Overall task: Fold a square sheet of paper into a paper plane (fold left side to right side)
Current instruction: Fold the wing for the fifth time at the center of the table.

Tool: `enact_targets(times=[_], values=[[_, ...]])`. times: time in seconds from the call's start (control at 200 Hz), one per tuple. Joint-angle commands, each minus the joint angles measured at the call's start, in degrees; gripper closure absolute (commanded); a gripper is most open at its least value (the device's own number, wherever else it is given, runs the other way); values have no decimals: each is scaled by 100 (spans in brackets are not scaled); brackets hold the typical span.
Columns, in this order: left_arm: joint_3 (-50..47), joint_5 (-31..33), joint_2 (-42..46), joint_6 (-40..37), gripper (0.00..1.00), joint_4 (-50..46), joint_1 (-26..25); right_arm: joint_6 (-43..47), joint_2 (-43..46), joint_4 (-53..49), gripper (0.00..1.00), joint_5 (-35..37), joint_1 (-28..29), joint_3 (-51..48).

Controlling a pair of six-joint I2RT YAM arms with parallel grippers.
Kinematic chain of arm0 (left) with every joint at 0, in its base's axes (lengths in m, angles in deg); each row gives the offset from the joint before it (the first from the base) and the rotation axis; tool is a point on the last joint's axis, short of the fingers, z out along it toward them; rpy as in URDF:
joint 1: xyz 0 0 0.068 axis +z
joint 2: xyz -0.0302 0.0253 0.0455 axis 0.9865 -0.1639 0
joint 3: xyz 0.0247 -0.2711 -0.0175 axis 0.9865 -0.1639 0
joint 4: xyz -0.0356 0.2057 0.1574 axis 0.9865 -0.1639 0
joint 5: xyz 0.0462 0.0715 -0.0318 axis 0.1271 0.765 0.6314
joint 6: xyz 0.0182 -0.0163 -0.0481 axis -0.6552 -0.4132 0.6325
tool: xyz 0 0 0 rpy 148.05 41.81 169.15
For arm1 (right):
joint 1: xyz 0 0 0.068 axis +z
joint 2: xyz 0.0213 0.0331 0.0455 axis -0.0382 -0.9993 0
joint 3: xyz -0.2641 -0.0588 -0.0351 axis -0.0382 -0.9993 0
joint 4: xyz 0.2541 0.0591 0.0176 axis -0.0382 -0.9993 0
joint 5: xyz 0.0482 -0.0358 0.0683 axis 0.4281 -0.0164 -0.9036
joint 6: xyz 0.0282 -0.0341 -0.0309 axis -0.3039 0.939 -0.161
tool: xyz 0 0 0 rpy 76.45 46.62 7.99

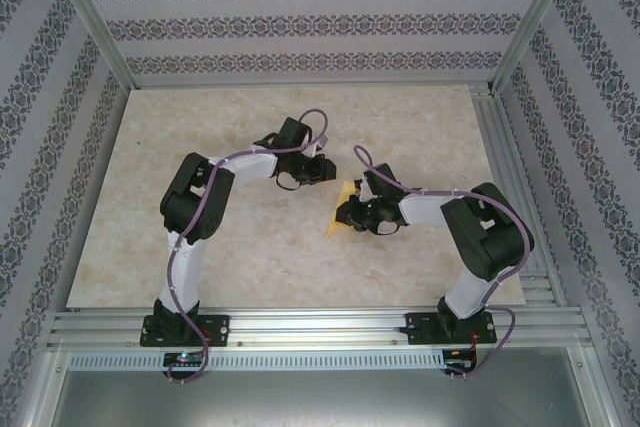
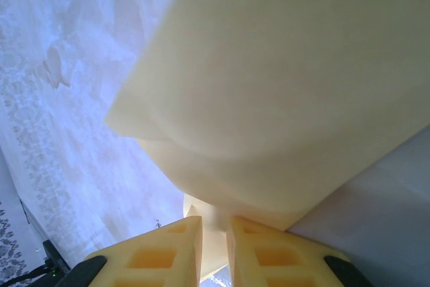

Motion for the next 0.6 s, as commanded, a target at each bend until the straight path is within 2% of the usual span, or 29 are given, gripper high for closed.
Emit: enact_targets(times=[0.0, 0.135, 0.28, 0.445, 0.595], values=[[117, 272, 535, -361, 73, -560, 174, 104, -207, -367, 81, 290, 71, 15], [-670, 354, 1224, -323, 79, -524, 230, 105, -193, -375, 81, 280, 75, 43], [-2105, 211, 2135, 163, 88, 69, 93, 108, -180, -369, 81, 291, 72, 61], [-3031, 167, 2836, 950, 92, 588, -403, 106, -209, -390, 81, 298, 79, 61], [-3226, 257, 2925, 1525, 95, 884, -905, 105, -205, -393, 81, 325, 80, 61]])
